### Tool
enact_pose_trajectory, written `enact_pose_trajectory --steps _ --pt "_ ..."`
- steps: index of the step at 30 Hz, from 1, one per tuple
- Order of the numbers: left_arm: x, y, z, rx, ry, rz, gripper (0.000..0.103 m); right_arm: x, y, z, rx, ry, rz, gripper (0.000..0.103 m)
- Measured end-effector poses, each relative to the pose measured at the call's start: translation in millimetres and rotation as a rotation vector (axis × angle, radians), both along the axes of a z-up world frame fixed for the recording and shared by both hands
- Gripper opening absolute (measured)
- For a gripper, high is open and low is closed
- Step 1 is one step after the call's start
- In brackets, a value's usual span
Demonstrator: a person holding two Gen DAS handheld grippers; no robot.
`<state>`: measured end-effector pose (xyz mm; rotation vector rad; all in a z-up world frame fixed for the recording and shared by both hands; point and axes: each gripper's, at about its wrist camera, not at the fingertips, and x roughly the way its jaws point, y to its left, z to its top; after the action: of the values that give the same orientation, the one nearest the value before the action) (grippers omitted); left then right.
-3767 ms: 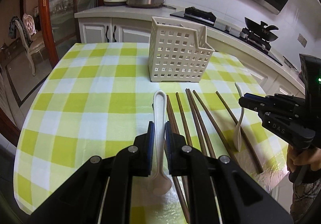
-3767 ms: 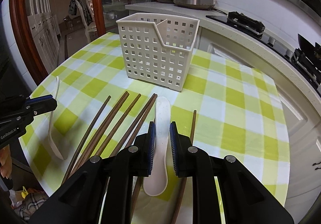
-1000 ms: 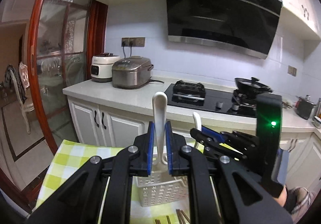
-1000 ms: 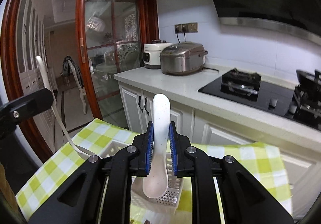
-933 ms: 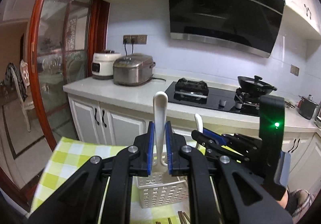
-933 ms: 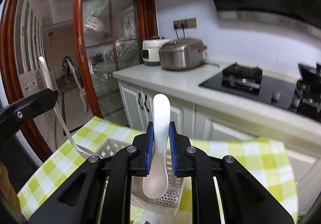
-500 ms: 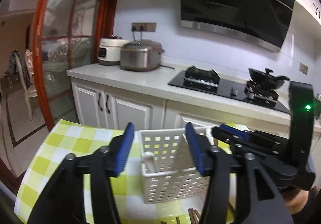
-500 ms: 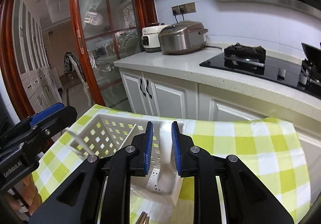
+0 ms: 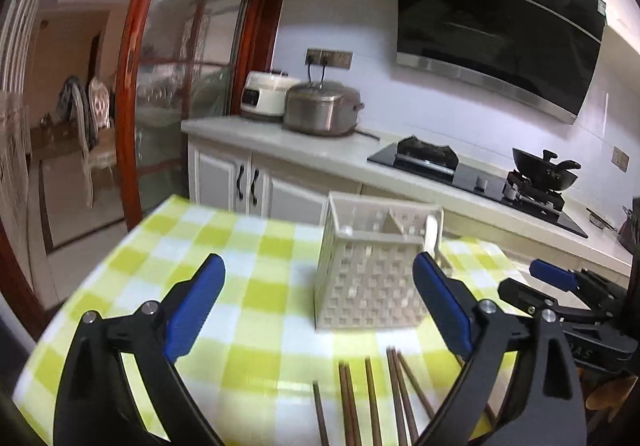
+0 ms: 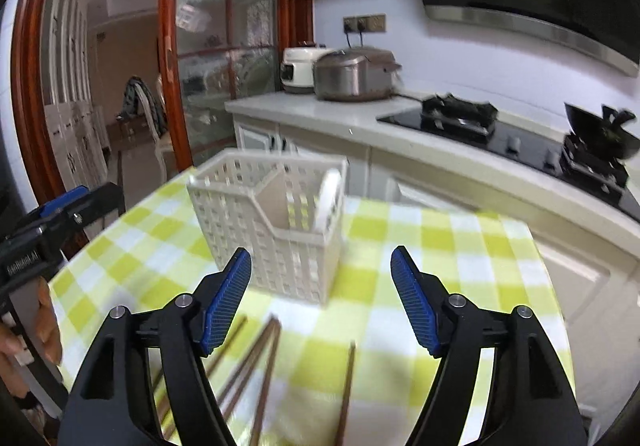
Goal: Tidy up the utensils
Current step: 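Open both tools to release the spoons into the caddy, then close the left tool on one chopstick while the right tool grips another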
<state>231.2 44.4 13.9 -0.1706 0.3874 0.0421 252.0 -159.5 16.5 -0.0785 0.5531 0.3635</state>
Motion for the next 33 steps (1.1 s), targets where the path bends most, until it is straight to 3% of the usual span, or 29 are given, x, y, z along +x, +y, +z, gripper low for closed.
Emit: enact_pose_trajectory --steps 6,13,22,25,33 --pt "-17 3 -26 -0.005 0.074 0.040 0.092 -18 -15 -28 0.026 0.087 -0.040 0.068" --pt "-16 -4 -59 0.068 0.231 0.020 0.091 -23 -21 -53 -0.014 0.155 -0.060 0.068" --pt "-3 -14 -102 0.085 0.389 -0.050 0.059 -17 -20 -75 -0.041 0.222 -0.042 0.035" --pt "2 -17 -113 0.098 0.440 -0.051 0.045 -13 -21 -83 -0.045 0.250 -0.040 0.033" --pt "9 -22 -126 0.089 0.477 -0.067 0.034 -4 -21 -92 -0.066 0.287 -0.029 0.027"
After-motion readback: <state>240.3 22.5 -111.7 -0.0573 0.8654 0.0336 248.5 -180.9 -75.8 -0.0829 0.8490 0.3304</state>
